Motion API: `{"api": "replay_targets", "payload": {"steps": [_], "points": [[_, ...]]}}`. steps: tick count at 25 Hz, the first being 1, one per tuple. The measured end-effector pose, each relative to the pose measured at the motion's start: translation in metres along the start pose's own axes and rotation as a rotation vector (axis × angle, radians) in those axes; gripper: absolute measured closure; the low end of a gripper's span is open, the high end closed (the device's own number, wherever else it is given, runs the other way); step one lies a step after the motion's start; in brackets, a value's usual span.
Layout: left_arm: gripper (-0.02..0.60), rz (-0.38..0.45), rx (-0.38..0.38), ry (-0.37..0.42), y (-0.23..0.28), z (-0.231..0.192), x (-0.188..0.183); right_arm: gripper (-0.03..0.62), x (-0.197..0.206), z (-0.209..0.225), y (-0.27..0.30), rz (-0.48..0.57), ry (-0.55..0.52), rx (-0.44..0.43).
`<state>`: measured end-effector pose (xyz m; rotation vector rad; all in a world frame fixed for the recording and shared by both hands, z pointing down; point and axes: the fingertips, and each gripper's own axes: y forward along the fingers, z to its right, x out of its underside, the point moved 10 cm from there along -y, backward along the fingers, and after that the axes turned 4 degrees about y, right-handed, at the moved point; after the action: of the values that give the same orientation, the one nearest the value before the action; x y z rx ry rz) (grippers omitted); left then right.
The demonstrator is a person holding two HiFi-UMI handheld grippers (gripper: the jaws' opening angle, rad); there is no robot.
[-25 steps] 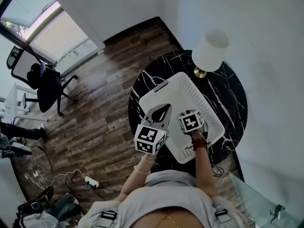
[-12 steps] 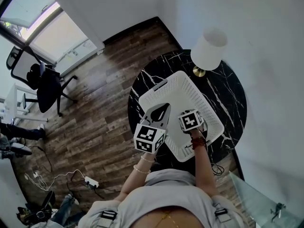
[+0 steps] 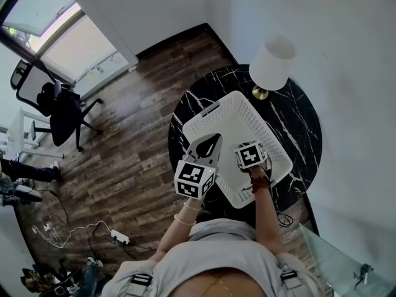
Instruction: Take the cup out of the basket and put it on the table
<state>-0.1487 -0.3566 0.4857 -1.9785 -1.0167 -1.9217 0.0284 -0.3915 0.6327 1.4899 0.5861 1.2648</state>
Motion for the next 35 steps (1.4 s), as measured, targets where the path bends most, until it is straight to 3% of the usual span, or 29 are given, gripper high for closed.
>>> {"api": "replay_targets", "payload": {"steps": [12, 21, 35], "points": [[0.577, 0.010, -0.011, 0.005, -0.008, 0.003, -0.001, 0.553, 0.000, 0.001, -0.003, 0.046, 0.065, -0.082], [0.577, 0.020, -0.013, 0.014, -0.016, 0.008, -0.004, 0.553, -0.003, -0.001, -0.018, 0.132, 0.153, -0.172], [0.577, 0.027, -0.010, 0.017, -0.025, 0.020, -0.003, 0.553, 0.004, -0.001, -0.035, 0.243, 0.221, -0.243]]}}
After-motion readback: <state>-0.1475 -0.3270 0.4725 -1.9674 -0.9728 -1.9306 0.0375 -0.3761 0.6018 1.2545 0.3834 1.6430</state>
